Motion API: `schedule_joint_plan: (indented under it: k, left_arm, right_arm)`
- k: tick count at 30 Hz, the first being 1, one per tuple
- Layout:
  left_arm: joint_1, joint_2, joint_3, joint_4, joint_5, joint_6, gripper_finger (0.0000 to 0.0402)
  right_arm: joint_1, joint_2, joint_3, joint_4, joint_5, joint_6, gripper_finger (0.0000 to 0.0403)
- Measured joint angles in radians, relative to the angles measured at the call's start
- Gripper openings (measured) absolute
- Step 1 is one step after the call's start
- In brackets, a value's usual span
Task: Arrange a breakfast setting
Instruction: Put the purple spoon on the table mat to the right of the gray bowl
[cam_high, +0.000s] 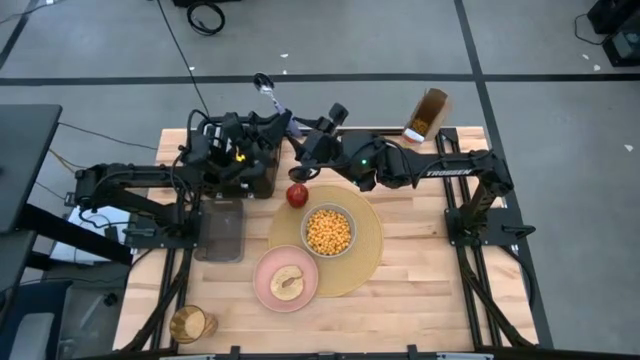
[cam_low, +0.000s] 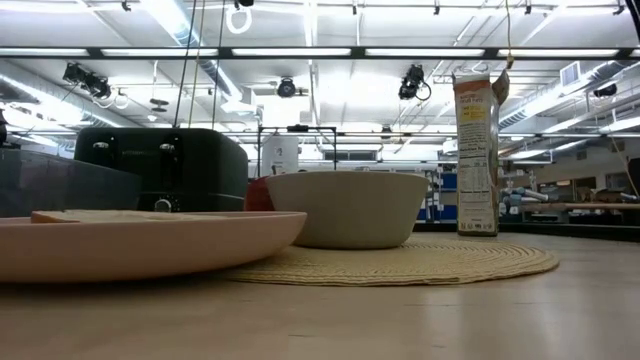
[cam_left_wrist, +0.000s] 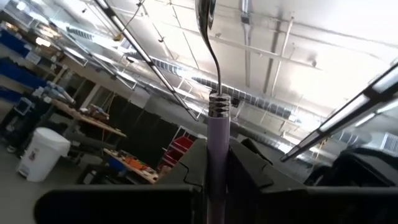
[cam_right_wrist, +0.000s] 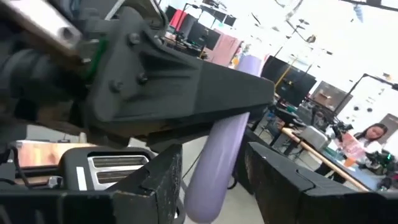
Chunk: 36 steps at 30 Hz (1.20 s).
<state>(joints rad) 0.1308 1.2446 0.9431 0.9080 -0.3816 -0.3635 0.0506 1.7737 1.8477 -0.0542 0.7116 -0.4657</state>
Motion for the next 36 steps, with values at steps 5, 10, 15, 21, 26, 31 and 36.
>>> schedule_joint_plan:
  k: [5,10,15,21,26,31,36]
  left_arm:
    - [0.000,0.000,0.000,0.000,0.005,0.019,0.0042]
    - [0.001,0.000,0.000,0.000,0.045,0.052,0.0042]
    - [0.001,-0.003,0.000,0.000,0.156,0.120,0.0042]
    - [0.000,-0.014,0.000,-0.019,0.208,0.133,0.0042]
    - [0.001,-0.016,0.000,-0.032,0.217,0.132,0.0042]
    - [0.000,-0.016,0.000,-0.029,0.253,0.116,0.0042]
    - [-0.007,-0.016,0.000,-0.029,0.256,0.112,0.0042]
  right_arm:
    - [-0.007,0.000,0.000,-0.009,-0.005,0.052,0.0156]
    - [-0.007,0.000,0.000,-0.009,-0.029,0.071,0.0128]
    - [-0.005,-0.009,0.000,-0.030,-0.083,0.204,0.0117]
    - [-0.018,-0.074,0.000,-0.145,-0.284,0.426,0.0118]
    - [-0.034,-0.117,0.000,-0.204,-0.376,0.516,0.0117]
    - [-0.059,-0.118,0.000,-0.255,-0.490,0.602,0.0117]
    - [-0.082,-0.108,0.000,-0.258,-0.607,0.666,0.0117]
